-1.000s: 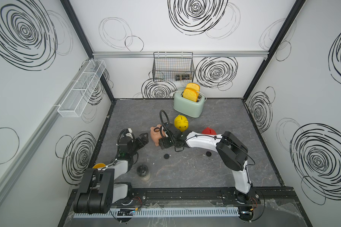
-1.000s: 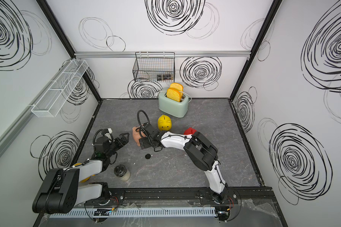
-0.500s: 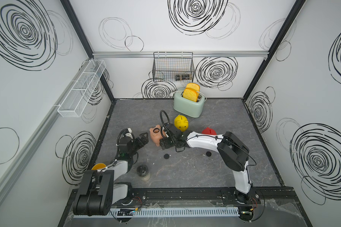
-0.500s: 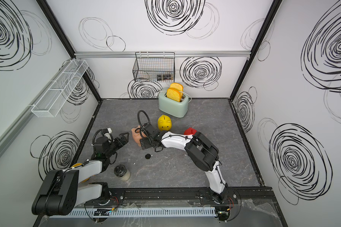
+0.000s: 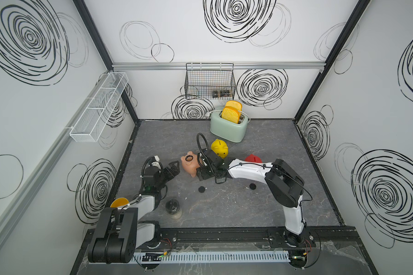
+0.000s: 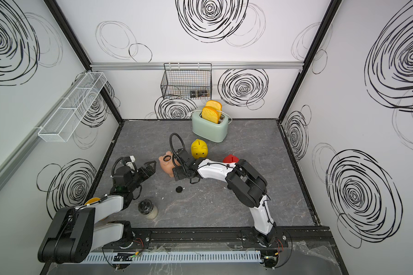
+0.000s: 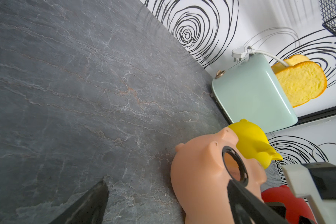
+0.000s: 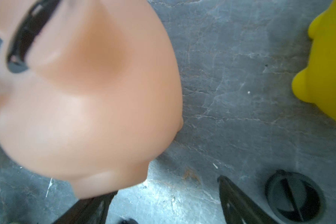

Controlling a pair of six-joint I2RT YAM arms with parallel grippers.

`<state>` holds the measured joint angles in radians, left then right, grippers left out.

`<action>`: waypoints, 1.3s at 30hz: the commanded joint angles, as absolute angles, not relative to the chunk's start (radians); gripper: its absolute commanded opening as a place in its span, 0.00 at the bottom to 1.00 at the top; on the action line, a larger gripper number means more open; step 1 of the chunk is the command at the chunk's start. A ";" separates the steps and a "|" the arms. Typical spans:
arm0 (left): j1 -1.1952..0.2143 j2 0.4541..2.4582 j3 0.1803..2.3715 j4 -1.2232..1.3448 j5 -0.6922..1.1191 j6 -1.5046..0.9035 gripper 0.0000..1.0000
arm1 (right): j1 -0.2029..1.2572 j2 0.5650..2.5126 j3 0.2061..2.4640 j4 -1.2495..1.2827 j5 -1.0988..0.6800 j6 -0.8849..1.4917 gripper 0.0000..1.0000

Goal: Close piggy banks
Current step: Turn over the piggy bank at the center of the board, then adjust the piggy bank at the center of the board.

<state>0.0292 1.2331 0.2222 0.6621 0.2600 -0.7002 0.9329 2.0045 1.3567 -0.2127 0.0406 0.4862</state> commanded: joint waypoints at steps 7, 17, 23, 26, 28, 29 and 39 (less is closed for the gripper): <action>0.029 1.188 0.188 0.787 0.268 -0.724 0.99 | 0.917 1.956 1.327 -0.214 0.061 0.499 0.88; 0.020 1.119 0.235 0.705 0.265 -0.690 0.99 | 0.904 1.912 1.276 -0.172 0.054 0.513 0.87; 0.021 1.152 0.302 0.683 0.256 -0.691 0.99 | 0.936 1.916 1.284 -0.180 0.027 0.486 0.85; 0.020 1.209 0.356 0.685 0.271 -0.693 0.99 | 0.946 1.925 1.289 -0.175 0.029 0.483 0.85; 0.020 1.254 0.393 0.686 0.283 -0.702 1.00 | 0.947 1.938 1.307 -0.188 0.030 0.483 0.85; 0.020 1.279 0.413 0.698 0.293 -0.711 1.00 | 0.951 1.942 1.314 -0.190 0.033 0.483 0.85; -0.024 1.578 0.691 0.659 0.383 -0.702 0.92 | 0.962 1.966 1.342 -0.192 0.043 0.482 0.85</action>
<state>-0.0063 1.5299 0.6415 0.6437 0.3386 -0.7036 0.9562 1.9545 1.3155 -0.1860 0.0330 0.4885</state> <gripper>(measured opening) 0.928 0.850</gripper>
